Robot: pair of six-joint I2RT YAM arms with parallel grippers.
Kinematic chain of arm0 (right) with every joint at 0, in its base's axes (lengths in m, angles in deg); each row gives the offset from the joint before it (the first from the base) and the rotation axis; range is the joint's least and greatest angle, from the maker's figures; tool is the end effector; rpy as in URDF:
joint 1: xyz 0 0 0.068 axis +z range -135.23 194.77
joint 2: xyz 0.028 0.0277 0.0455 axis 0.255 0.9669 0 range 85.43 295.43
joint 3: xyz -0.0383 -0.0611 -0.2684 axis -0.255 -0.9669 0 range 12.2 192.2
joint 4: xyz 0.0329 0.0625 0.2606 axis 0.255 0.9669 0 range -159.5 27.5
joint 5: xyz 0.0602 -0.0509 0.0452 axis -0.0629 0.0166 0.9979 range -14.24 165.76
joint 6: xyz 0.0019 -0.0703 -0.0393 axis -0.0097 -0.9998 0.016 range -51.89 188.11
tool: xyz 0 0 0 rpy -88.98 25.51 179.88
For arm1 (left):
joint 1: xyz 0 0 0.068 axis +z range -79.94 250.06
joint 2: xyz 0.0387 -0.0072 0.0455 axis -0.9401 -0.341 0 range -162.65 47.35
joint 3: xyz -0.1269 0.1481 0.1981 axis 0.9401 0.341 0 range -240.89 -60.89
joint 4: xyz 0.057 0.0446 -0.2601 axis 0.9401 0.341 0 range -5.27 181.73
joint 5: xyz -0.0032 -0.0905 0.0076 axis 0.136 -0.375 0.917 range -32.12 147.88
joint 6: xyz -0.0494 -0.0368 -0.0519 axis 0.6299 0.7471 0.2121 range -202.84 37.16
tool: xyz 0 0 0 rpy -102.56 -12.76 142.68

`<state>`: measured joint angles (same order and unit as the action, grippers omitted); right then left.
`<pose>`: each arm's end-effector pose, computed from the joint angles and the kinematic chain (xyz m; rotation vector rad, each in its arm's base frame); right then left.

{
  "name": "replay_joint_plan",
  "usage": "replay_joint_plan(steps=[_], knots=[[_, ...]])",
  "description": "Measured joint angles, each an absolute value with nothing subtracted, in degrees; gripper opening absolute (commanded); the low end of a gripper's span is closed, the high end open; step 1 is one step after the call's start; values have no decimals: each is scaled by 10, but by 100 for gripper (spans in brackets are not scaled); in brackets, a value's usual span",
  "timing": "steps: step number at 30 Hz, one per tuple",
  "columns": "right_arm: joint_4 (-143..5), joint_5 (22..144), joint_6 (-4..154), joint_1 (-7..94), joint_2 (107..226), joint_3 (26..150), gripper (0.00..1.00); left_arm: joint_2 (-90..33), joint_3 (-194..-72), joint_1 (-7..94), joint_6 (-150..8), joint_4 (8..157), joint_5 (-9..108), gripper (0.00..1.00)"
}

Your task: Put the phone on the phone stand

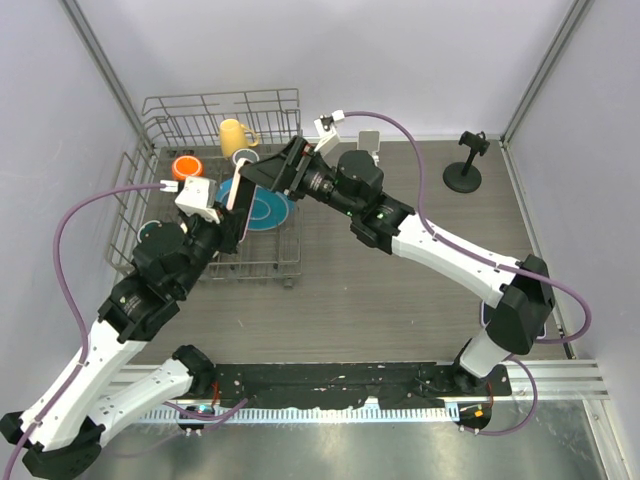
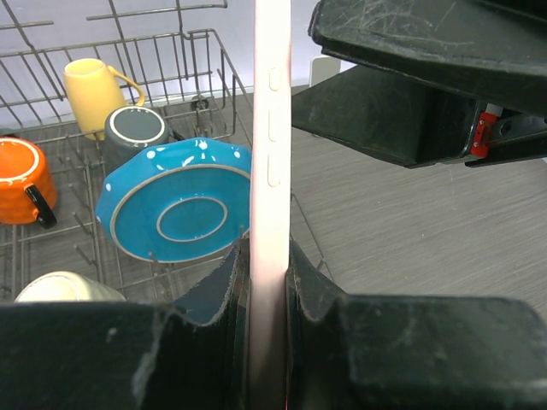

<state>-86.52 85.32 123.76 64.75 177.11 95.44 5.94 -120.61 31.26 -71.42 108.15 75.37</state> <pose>0.2671 0.3361 0.4259 -0.0777 1.6402 1.5957 0.1535 -0.0966 0.4159 0.1657 1.6640 -0.4120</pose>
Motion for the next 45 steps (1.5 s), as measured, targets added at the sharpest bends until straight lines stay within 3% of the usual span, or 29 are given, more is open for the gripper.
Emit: replay_joint_plan(steps=[21,33,41,45], knots=[[-801,753,1168,687,1782,992,90,68,-1207,312,-715,1081,779,0],[-809,764,1167,693,1806,1013,90,75,-1206,312,-712,1082,780,0],[-815,776,1181,693,1808,1013,84,77,-1204,312,-712,1078,776,0],[-815,777,1188,693,1810,1013,91,77,-1203,312,-713,1077,776,0]])
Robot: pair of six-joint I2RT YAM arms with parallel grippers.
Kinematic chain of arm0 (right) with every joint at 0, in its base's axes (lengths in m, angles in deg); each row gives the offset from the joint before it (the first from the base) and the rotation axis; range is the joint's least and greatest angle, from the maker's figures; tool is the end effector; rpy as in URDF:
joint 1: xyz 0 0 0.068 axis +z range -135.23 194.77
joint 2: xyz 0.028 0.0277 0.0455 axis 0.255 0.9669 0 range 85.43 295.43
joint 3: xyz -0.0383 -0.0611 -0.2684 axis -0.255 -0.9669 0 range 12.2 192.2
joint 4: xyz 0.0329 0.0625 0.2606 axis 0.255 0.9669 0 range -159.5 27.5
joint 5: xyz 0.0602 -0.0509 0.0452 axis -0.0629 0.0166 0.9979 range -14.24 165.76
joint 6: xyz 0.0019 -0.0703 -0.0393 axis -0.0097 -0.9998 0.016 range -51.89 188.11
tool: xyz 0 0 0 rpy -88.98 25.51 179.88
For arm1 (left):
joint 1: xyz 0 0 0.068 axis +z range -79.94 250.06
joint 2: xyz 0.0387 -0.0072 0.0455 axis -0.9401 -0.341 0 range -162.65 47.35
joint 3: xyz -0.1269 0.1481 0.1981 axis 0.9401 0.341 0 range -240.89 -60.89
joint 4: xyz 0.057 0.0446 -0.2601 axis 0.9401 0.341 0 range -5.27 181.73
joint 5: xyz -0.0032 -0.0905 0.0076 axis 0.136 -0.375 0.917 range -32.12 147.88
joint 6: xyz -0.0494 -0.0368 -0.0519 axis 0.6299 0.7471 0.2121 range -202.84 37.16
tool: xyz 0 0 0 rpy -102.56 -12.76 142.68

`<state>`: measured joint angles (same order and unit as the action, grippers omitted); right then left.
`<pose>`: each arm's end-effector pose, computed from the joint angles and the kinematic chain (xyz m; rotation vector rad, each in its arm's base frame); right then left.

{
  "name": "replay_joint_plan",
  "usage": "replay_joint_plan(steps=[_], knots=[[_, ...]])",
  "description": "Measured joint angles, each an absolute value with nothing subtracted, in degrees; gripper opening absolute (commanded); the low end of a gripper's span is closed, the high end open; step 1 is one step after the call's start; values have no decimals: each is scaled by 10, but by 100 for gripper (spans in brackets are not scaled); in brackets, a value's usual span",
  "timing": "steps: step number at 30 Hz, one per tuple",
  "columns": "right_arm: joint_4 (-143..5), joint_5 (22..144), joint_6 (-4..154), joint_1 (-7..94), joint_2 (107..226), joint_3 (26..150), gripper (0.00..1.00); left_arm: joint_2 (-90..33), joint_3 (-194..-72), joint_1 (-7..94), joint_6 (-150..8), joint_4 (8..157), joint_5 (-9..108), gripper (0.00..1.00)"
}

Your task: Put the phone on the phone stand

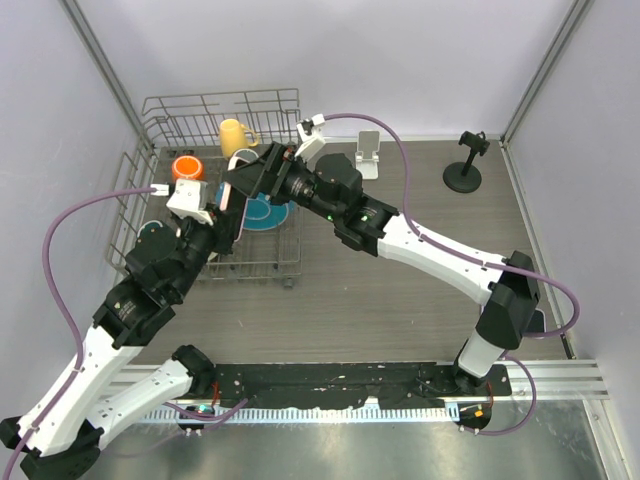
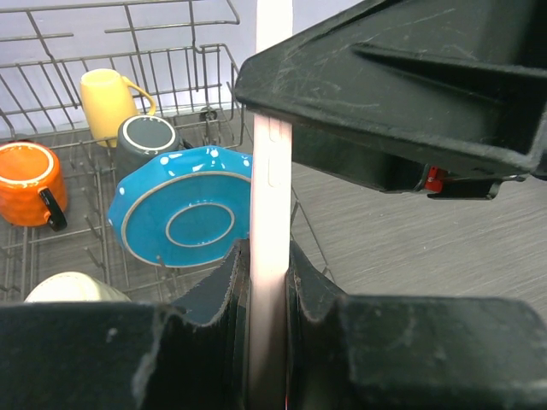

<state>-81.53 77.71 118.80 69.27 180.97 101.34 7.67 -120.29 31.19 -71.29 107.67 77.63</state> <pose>0.2582 0.3662 0.4268 -0.0866 1.6651 1.4784 0.1478 -0.0889 0.4199 0.1234 1.6336 -0.3963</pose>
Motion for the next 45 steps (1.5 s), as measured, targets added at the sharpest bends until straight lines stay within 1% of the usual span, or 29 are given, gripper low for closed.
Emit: replay_joint_plan(steps=[5,8,9,11,12,13,14,16,17,18,19,20,21,22,24,25,26,28,29,32,38,42,45], knots=[[-818,791,1200,691,1822,1014,90,77,-1200,312,-714,1077,774,0],[-818,797,1206,689,1828,1014,85,76,-1195,312,-715,1077,774,0],[-819,798,1207,689,1828,1014,76,76,-1194,312,-715,1077,774,0],[-819,799,1207,687,1828,1014,64,76,-1193,312,-715,1076,774,0],[-819,799,1209,687,1828,1014,53,76,-1192,312,-716,1074,774,0],[-819,799,1209,687,1828,1014,46,76,-1192,312,-716,1074,774,0],[-821,799,1208,687,1828,1013,34,76,-1192,312,-716,1073,774,0],[-823,799,1208,686,1828,1012,20,74,-1191,312,-716,1073,775,0],[-823,799,1208,685,1828,1012,4,73,-1191,312,-715,1072,775,2],[-824,799,1207,685,1828,1011,1,72,-1191,312,-713,1071,775,8],[-825,799,1207,684,1828,1009,1,70,-1191,312,-712,1071,775,30],[-828,799,1206,682,1828,1007,1,68,-1192,312,-710,1071,776,40],[-830,801,1203,681,1828,1005,1,65,-1192,312,-704,1071,777,48],[-830,800,1195,680,1827,1002,1,62,-1192,312,-695,1071,776,62],[-829,800,1181,676,1827,993,1,54,-1198,312,-684,1073,771,70],[-828,801,1175,674,1827,988,1,51,-1203,312,-670,1073,769,86],[-828,801,1171,672,1826,984,1,49,-1209,312,-662,1076,767,92],[-827,803,1159,665,1825,974,0,48,-1223,312,-646,1080,763,98],[-828,805,1153,660,1824,970,1,48,-1230,312,-636,1083,762,99],[-832,808,1141,641,1805,948,1,57,-1245,312,-617,1089,758,100],[-855,806,1091,566,1737,905,1,86,-1248,312,-591,1104,768,100],[-859,723,979,532,1695,900,1,84,-1257,312,-587,1116,802,100],[-872,649,882,532,1686,900,1,61,-1261,312,-591,1116,820,100]])
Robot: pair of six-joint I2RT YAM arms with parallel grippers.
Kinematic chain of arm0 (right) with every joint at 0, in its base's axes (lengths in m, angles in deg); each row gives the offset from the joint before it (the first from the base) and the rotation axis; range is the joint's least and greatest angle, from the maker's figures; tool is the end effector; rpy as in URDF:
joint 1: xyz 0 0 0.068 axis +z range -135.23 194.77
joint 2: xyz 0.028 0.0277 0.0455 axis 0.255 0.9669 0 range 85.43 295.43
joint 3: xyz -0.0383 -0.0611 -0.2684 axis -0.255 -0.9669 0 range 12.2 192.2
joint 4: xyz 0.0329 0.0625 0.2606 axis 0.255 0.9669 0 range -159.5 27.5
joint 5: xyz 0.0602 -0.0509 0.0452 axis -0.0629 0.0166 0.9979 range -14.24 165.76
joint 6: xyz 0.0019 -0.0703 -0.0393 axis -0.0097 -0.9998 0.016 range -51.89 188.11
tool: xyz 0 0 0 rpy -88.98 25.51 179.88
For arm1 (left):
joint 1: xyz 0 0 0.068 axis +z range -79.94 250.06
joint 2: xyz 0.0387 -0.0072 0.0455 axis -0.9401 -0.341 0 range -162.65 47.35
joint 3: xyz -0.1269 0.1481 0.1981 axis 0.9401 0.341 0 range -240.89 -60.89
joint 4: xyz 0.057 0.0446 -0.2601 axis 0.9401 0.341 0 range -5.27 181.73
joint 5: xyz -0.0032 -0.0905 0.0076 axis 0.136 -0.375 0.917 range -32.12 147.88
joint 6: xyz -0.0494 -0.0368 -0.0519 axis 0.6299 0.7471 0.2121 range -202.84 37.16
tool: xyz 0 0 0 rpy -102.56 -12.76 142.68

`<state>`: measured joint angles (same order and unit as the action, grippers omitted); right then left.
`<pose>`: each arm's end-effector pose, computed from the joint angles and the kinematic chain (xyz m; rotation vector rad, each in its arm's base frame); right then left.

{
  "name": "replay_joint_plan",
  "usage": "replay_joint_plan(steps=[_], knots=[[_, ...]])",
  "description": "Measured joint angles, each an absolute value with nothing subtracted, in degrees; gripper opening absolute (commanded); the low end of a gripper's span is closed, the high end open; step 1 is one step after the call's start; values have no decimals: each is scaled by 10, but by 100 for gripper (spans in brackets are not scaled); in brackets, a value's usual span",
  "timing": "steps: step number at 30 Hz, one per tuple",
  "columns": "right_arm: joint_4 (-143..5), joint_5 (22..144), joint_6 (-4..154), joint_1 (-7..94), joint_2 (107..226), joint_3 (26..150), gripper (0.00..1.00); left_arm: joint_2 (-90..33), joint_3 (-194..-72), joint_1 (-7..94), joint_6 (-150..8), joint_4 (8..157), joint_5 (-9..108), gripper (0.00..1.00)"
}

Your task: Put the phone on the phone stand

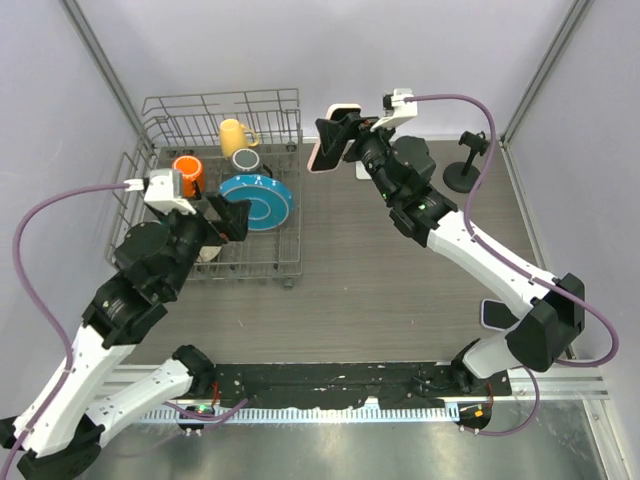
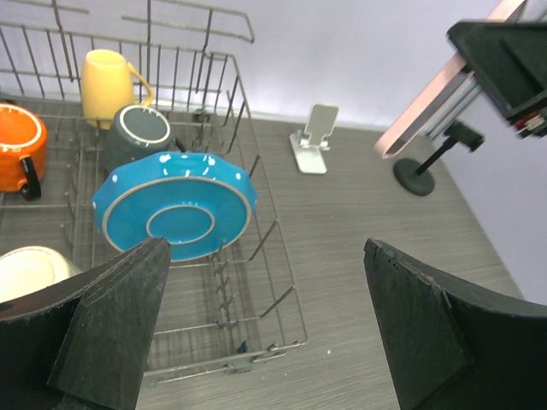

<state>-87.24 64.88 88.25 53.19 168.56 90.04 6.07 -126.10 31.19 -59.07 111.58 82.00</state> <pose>0.3101 0.2292 0.4478 -0.0578 1.3941 0.7285 0.1446 -0.0800 0.4421 -0.1122 1.6367 -0.5008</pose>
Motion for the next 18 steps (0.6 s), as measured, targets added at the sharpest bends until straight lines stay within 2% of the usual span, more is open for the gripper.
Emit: replay_joint_plan(steps=[5,10,18], knots=[[-905,527,734,529,1748,930,1,4,-1261,312,-605,1110,833,100],[-931,439,630,497,1903,1003,1,-50,-1261,312,-635,1086,835,100],[-899,393,574,452,2138,1185,1,-96,-1278,314,-674,1062,837,100]])
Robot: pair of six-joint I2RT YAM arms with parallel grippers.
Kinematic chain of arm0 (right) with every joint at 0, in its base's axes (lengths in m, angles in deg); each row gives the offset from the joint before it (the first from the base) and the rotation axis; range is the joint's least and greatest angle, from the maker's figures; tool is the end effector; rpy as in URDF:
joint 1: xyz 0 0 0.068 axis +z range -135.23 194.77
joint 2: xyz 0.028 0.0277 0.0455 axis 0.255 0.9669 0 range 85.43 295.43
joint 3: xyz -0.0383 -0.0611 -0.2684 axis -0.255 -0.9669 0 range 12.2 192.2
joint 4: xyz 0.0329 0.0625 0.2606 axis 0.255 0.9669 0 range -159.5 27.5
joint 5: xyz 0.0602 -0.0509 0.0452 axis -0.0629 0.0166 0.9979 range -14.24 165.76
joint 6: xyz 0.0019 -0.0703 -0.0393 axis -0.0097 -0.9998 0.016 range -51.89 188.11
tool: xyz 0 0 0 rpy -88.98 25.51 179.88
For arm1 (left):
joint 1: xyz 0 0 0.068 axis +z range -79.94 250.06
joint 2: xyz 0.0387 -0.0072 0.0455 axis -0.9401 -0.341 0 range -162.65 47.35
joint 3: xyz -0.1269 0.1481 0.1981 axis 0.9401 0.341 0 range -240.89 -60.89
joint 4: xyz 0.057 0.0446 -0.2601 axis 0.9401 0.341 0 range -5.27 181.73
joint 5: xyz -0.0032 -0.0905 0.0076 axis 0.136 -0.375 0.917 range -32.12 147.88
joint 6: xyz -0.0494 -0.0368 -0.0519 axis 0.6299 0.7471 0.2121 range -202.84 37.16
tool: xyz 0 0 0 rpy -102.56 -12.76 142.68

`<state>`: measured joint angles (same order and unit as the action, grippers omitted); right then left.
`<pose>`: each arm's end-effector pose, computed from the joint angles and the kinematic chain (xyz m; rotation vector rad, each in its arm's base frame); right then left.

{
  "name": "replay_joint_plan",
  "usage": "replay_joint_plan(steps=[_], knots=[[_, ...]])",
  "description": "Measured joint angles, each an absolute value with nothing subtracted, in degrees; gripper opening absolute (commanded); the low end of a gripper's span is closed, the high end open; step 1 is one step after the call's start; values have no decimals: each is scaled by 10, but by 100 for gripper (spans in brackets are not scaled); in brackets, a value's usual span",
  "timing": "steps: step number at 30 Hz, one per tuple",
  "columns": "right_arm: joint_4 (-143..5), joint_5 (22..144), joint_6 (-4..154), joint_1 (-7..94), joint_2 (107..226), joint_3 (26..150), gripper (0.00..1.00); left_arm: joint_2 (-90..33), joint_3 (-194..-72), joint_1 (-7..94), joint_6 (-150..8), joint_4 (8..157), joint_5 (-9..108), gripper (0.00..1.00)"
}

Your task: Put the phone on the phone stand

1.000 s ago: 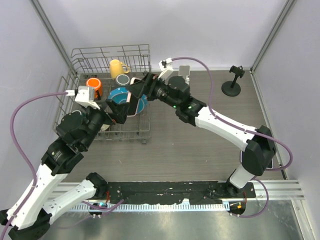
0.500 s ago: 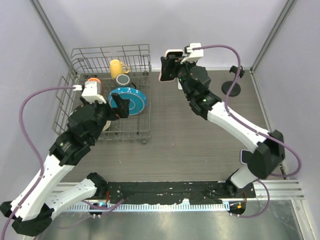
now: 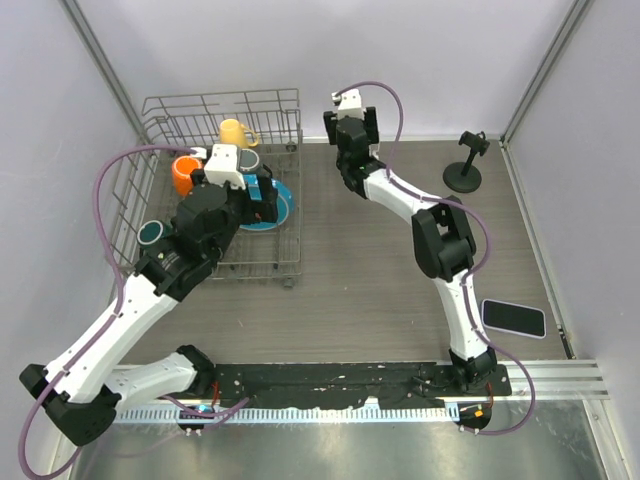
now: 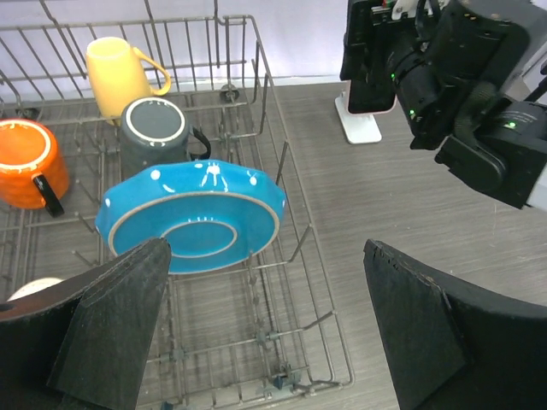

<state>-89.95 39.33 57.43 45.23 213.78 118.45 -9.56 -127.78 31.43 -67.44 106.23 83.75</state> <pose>0.5166 0.2559 0.2809 -0.0791 1.5972 -0.2395 0.2116 -0.1302 0.4150 0.0305 1.7600 -0.2878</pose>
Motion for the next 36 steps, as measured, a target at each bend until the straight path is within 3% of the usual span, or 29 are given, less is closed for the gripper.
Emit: replay_joint_plan(steps=[9,36], knots=[[-899,405,577,425,2186,1256,1,-123,-1336,315,-688,1094,833,100],[-921,421,597,385,2227,1292,1,-67,-1256,324,-713,1067,834,100]])
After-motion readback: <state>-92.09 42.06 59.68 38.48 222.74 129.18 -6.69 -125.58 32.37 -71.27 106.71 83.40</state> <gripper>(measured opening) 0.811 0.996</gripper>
